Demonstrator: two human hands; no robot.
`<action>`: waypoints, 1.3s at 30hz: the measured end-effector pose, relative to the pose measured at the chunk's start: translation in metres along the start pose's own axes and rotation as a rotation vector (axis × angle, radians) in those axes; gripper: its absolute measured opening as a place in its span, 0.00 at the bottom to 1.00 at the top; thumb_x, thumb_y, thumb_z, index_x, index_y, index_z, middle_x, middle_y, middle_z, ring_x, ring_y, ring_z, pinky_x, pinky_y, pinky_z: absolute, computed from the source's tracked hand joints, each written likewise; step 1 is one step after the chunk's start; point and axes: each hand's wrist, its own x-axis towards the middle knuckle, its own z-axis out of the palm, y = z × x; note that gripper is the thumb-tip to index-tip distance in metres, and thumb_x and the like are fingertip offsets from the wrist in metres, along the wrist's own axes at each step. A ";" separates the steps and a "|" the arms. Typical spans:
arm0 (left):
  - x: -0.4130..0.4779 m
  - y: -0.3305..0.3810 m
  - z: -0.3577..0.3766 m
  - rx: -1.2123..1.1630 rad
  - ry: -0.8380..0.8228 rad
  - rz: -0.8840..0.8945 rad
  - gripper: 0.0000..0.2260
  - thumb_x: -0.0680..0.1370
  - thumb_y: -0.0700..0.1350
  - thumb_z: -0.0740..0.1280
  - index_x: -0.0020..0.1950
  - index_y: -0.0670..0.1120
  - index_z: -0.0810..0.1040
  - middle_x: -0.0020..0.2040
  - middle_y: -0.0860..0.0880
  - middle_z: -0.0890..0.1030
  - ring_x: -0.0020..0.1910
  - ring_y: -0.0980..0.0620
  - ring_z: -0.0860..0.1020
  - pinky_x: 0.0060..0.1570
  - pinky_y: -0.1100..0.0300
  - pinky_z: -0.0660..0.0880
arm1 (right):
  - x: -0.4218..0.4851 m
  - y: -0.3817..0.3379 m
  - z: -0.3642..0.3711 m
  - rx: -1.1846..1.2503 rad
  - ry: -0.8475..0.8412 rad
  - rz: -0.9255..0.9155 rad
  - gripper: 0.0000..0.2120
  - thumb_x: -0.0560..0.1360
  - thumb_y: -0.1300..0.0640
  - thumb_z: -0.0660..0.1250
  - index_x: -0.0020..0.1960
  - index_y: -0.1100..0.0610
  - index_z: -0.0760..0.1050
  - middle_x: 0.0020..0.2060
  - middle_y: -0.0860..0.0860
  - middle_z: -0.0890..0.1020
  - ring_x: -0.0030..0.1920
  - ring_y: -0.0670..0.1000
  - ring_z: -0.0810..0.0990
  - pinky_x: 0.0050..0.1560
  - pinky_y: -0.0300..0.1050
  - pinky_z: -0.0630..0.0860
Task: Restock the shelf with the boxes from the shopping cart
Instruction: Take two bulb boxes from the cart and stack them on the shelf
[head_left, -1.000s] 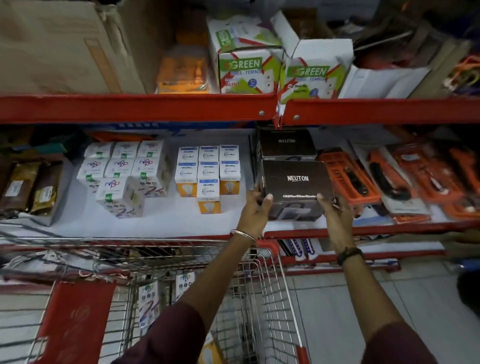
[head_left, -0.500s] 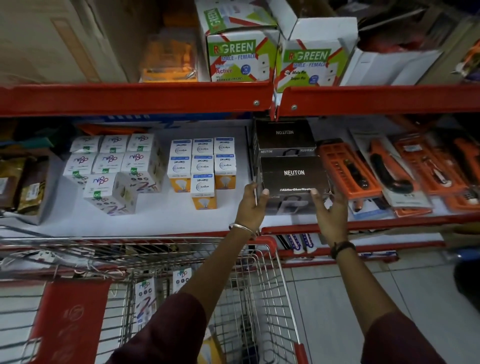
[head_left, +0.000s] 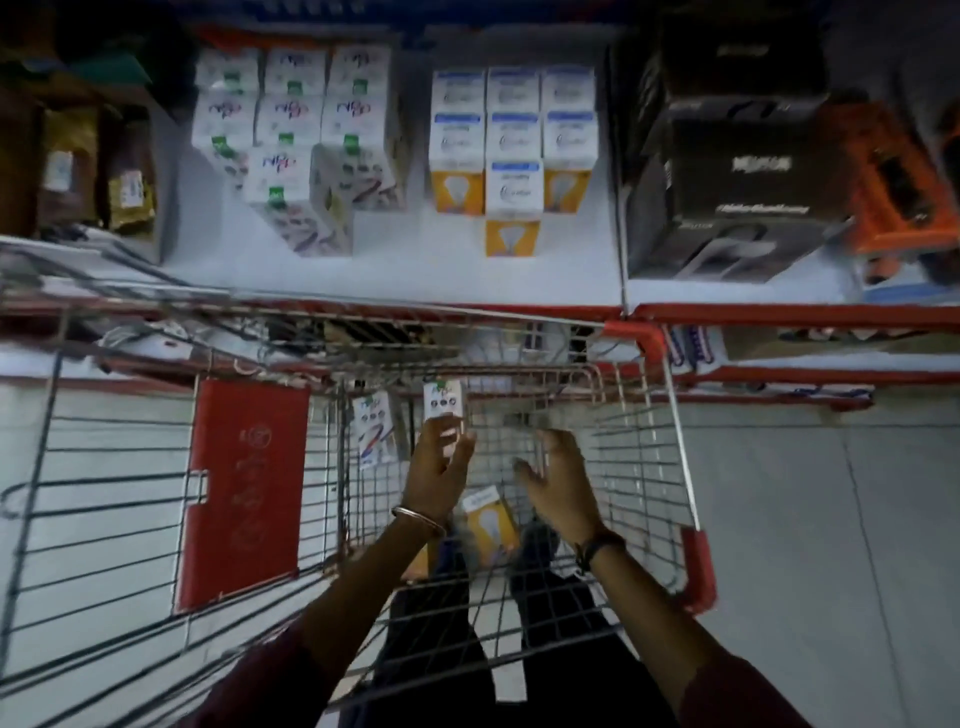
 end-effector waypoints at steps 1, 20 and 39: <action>0.002 -0.024 -0.003 0.087 -0.004 -0.070 0.27 0.70 0.65 0.62 0.60 0.46 0.70 0.55 0.48 0.75 0.56 0.49 0.76 0.52 0.59 0.74 | 0.003 0.005 0.017 -0.026 -0.067 0.017 0.26 0.77 0.51 0.64 0.71 0.60 0.64 0.70 0.58 0.67 0.68 0.57 0.67 0.68 0.48 0.66; 0.014 -0.161 -0.019 0.589 -0.169 -0.439 0.25 0.71 0.44 0.69 0.65 0.43 0.63 0.60 0.35 0.67 0.53 0.33 0.75 0.45 0.50 0.74 | 0.042 0.048 0.133 -0.498 -0.267 0.166 0.36 0.68 0.52 0.72 0.71 0.56 0.60 0.68 0.61 0.63 0.63 0.63 0.71 0.57 0.53 0.74; -0.009 0.088 -0.099 0.333 0.185 0.281 0.18 0.66 0.42 0.75 0.50 0.40 0.73 0.50 0.39 0.77 0.41 0.43 0.76 0.37 0.59 0.66 | -0.036 -0.075 -0.056 0.068 0.475 -0.216 0.22 0.68 0.57 0.75 0.60 0.57 0.73 0.58 0.55 0.77 0.49 0.51 0.78 0.40 0.38 0.76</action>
